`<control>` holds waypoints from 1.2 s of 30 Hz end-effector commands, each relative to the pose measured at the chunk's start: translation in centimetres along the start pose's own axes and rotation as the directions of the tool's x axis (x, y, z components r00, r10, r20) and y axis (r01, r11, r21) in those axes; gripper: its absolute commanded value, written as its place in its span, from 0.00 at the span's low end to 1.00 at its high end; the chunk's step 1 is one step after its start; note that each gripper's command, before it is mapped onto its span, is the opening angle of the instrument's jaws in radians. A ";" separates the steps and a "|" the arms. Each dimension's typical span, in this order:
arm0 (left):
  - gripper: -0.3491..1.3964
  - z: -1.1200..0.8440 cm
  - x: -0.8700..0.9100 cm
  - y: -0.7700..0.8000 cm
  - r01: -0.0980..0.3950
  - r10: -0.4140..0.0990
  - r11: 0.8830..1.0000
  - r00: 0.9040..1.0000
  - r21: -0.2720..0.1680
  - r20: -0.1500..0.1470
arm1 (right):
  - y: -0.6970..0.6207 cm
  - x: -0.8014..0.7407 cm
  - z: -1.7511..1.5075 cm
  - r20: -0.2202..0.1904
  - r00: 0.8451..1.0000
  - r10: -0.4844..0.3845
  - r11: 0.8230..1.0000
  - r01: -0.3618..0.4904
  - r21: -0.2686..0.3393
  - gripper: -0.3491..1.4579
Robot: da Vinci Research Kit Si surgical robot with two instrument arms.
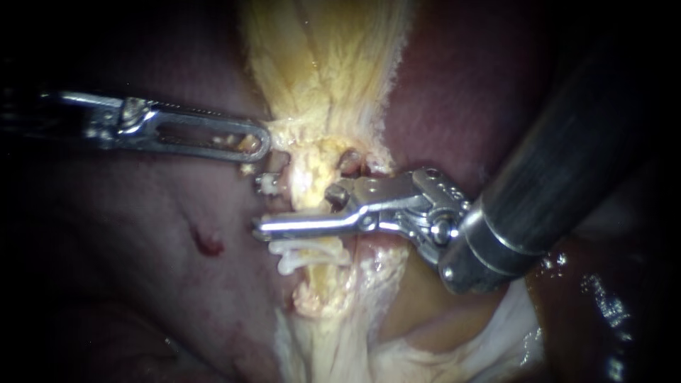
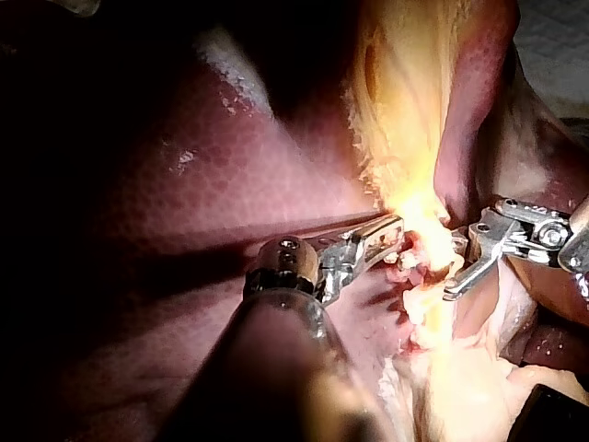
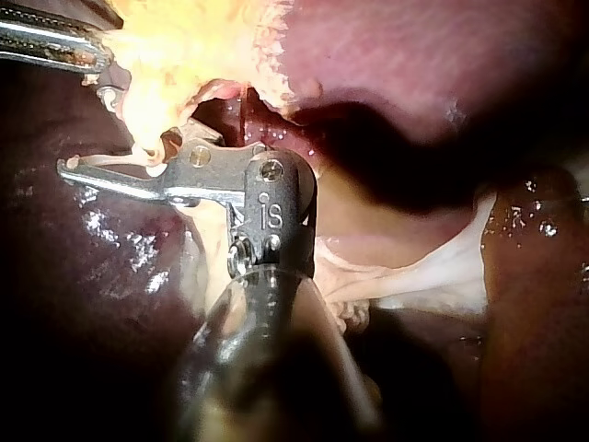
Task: Clipping third clip left tube
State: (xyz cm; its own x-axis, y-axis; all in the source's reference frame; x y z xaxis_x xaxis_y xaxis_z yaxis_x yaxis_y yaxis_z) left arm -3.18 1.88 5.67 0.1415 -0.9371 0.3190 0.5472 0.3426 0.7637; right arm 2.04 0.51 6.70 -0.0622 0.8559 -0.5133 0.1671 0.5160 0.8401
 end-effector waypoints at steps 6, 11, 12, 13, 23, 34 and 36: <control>0.00 -0.01 0.00 0.01 0.000 0.000 1.000 1.000 0.001 -0.001 | -0.07 0.00 -0.02 0.004 1.000 0.011 1.000 -0.011 -0.001 0.47; 0.00 0.00 0.00 0.01 0.000 0.000 1.000 1.000 0.001 -0.001 | -0.16 0.00 -0.06 0.016 1.000 0.012 1.000 -0.013 0.022 0.47; 0.00 0.00 0.00 0.01 0.000 0.000 1.000 1.000 0.001 -0.001 | -0.17 0.00 -0.06 0.019 1.000 0.013 1.000 -0.013 0.026 0.47; 0.00 0.00 0.00 0.01 0.000 0.000 1.000 1.000 0.001 -0.001 | -0.17 0.00 -0.07 0.021 1.000 0.013 0.999 -0.013 0.030 0.47; 0.00 0.00 0.00 0.02 0.000 0.000 1.000 1.000 0.001 -0.001 | -0.16 -0.01 -0.12 0.038 0.999 0.019 0.998 -0.021 0.052 0.47; 0.00 0.03 0.00 0.03 0.000 0.000 1.000 1.000 0.000 0.000 | -0.03 -0.13 -0.04 0.066 0.997 0.035 0.995 -0.041 0.096 0.46; 0.00 0.04 0.00 0.03 0.000 0.000 1.000 1.000 0.000 0.000 | -0.01 -0.17 0.00 0.080 0.996 0.026 0.991 -0.036 0.133 0.46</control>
State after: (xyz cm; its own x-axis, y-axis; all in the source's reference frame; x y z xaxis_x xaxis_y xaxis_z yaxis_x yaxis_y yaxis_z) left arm -3.19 1.90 5.71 0.1419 -0.9370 0.3192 0.5459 0.3431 0.7644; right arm 2.07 0.34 6.79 0.0266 0.8624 -0.5054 0.3032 0.4749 0.8262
